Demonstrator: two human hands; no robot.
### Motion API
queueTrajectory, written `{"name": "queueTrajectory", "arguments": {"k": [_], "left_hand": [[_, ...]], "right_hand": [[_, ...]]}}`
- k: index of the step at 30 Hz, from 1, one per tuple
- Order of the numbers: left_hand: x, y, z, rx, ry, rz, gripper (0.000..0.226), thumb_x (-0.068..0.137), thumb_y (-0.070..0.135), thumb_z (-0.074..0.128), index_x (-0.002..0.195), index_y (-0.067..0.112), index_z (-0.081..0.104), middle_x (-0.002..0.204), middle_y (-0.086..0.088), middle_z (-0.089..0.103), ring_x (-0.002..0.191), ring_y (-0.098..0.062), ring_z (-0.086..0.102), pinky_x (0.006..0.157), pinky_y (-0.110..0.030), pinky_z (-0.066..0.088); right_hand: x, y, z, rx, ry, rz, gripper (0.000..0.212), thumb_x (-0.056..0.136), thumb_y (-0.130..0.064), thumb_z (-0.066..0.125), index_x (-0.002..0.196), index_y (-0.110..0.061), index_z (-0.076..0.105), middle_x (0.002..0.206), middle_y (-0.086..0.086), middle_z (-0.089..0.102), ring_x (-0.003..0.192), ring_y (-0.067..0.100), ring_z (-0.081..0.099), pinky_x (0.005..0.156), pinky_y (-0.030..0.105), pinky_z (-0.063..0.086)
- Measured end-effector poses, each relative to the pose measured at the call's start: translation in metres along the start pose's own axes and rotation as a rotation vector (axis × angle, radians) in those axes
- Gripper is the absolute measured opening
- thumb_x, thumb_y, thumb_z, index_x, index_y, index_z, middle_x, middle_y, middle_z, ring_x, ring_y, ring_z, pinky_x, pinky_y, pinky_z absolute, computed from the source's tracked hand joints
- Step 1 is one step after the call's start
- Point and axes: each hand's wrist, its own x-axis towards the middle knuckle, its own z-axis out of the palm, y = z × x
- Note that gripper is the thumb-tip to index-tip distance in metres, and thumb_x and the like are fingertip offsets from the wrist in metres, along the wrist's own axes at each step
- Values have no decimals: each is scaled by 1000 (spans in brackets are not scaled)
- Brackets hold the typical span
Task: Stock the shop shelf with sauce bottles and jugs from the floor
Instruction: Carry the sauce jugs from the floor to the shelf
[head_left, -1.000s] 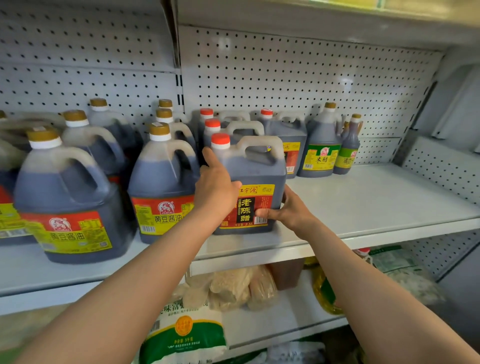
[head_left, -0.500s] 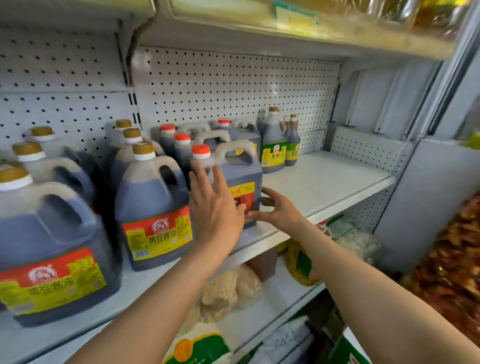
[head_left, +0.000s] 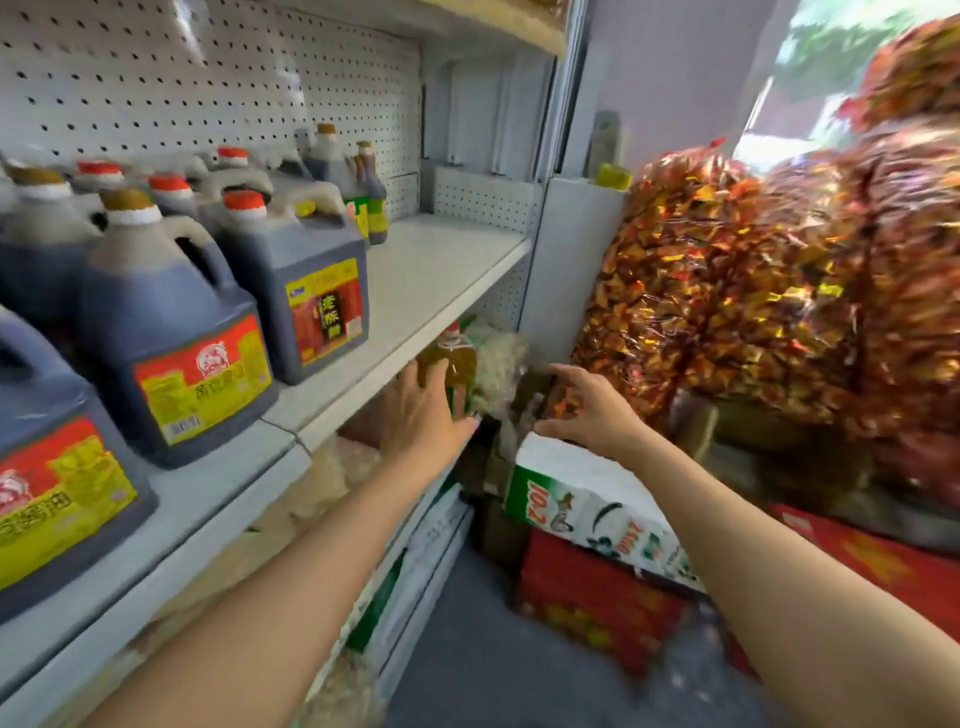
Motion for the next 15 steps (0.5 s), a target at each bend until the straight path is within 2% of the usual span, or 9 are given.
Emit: {"name": "queueTrajectory", "arguments": {"k": [3,5,9,12,15], "left_hand": [[-32,26,26,-126,-128,21,80,82,40,77,149,25,35,152,-11,33,139,-32,33,111,-40,34],[-55,45,44,-168,-200,41,78,80,39,78,146,25,39,146,-11,38,137,-31,36,107,-40,40],[-103,91,71,-114,-342,99,78,81,42,76,147,26,37,144,-9,39,132,-32,38,104,-41,41],[-143,131,86,-100,-402,142,80,82,43,75,149,28,34,148,-8,34,134,-33,36,105,-45,43],[-192,178,102,-106,-427,202,81,80,44,76,148,29,35,145,-8,38,131,-32,39,105,-45,42]], "right_hand": [[-64,35,-20,-24,28,144,94,72,-46,86,151,-31,37,146,6,42,133,25,45,111,44,42],[-103,54,-33,-42,52,208,96,71,-48,86,151,-32,36,148,7,40,135,27,44,111,46,42],[-179,86,-56,-89,81,317,93,74,-43,86,152,-27,37,147,8,42,131,27,48,106,43,45],[-241,112,-76,-8,119,361,93,73,-38,88,151,-28,38,149,6,44,130,24,50,105,45,47],[-314,142,-98,3,155,387,93,72,-32,89,150,-26,39,148,8,47,132,26,50,107,42,44]]}}
